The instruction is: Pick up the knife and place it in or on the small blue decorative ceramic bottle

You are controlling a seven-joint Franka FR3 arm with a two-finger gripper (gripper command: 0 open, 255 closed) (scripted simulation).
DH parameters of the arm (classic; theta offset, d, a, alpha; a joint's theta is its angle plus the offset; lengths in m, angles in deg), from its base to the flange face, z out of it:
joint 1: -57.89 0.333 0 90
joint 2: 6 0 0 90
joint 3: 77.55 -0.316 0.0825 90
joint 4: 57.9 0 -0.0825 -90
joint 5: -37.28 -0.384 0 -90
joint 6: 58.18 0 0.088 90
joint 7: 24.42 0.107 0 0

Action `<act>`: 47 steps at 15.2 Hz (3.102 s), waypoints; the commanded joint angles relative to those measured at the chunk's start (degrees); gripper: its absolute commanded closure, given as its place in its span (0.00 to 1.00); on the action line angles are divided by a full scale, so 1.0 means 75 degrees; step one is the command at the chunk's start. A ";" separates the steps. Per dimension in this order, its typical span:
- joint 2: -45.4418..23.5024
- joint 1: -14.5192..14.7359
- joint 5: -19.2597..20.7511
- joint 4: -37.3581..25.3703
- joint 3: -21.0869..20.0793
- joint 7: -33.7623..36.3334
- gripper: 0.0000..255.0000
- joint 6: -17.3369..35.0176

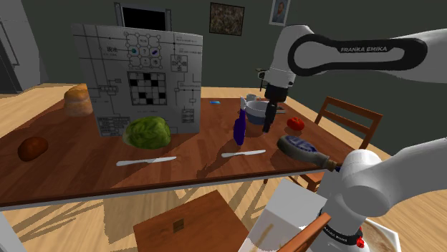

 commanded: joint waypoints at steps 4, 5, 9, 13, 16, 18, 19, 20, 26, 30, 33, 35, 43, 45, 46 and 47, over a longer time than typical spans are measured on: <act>-0.0431 0.0171 0.0352 0.0872 0.0647 -0.1519 0.00 0.1685; -0.0576 0.0210 0.0410 0.0999 0.0793 -0.1827 0.00 0.2030; -0.1368 0.0429 0.0537 0.1334 0.1418 -0.3108 0.00 0.3442; -0.2459 0.0844 0.0375 0.1378 0.2134 -0.4535 0.00 0.4843; -0.2947 0.1062 0.0177 0.1363 0.2400 -0.5073 0.00 0.5385; -0.3149 0.1135 0.0080 0.1420 0.2449 -0.5143 0.00 0.5638; -0.3254 0.1174 0.0025 0.1446 0.2475 -0.5182 0.00 0.5764; -0.3361 0.1217 -0.0034 0.1469 0.2501 -0.5224 0.00 0.5891; -0.3647 0.1337 -0.0211 0.1519 0.2576 -0.5351 0.00 0.6214; -0.3646 0.1337 -0.0211 0.1518 0.2575 -0.5350 0.00 0.6213; -0.3641 0.1335 -0.0208 0.1523 0.2574 -0.5348 1.00 0.6213; -0.3636 0.1334 -0.0204 0.1521 0.2568 -0.5340 1.00 0.6206; -0.3372 0.1230 -0.0044 0.1404 0.2471 -0.5188 1.00 0.5839; -0.3202 0.1175 0.0048 0.1318 0.2412 -0.5095 1.00 0.5590; -0.3120 0.1150 0.0087 0.1271 0.2382 -0.5052 1.00 0.5466; -0.3042 0.1127 0.0123 0.1224 0.2355 -0.5012 1.00 0.5343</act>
